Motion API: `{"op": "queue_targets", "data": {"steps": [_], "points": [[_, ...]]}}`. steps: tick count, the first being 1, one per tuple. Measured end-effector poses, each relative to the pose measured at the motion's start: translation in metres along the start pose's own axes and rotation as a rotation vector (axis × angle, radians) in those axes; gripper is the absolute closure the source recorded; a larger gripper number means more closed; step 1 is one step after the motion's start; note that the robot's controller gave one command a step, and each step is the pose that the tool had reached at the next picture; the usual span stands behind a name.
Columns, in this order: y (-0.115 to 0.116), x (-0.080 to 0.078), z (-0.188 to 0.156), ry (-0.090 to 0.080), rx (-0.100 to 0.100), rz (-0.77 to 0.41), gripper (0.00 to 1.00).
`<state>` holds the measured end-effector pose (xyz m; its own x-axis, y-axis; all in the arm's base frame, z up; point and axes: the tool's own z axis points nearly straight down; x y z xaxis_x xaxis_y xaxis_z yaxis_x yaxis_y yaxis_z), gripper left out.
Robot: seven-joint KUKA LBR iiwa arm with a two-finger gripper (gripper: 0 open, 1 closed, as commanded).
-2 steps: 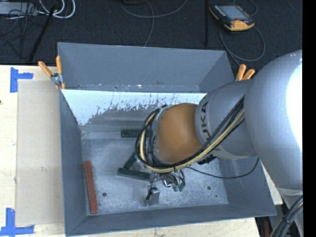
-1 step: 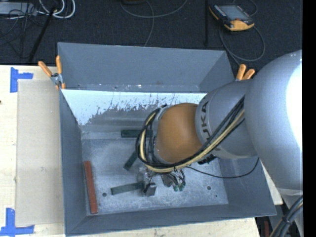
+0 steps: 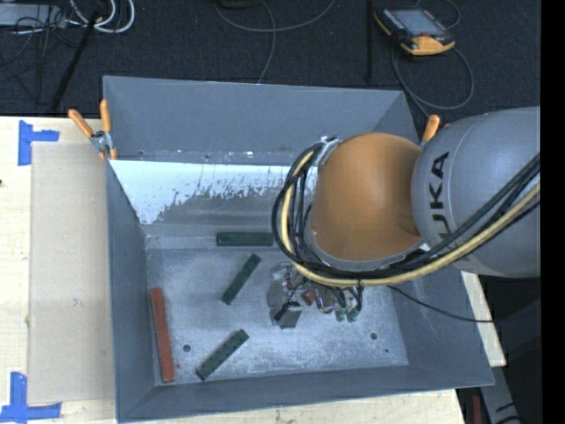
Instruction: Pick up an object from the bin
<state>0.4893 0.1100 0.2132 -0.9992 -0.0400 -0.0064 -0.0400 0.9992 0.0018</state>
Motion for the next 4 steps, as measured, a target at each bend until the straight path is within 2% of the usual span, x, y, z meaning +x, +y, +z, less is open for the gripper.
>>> {"op": "queue_targets", "data": {"steps": [1, 2, 3, 4], "points": [[0.000, 0.001, 0.004, 0.007, 0.002, -0.002, 0.00], [0.037, -0.008, 0.116, 0.014, 0.001, -0.177, 0.00], [0.037, 0.000, 0.143, 0.003, 0.001, -0.259, 0.00], [0.037, 0.001, 0.144, 0.008, 0.001, -0.256, 1.00]]}}
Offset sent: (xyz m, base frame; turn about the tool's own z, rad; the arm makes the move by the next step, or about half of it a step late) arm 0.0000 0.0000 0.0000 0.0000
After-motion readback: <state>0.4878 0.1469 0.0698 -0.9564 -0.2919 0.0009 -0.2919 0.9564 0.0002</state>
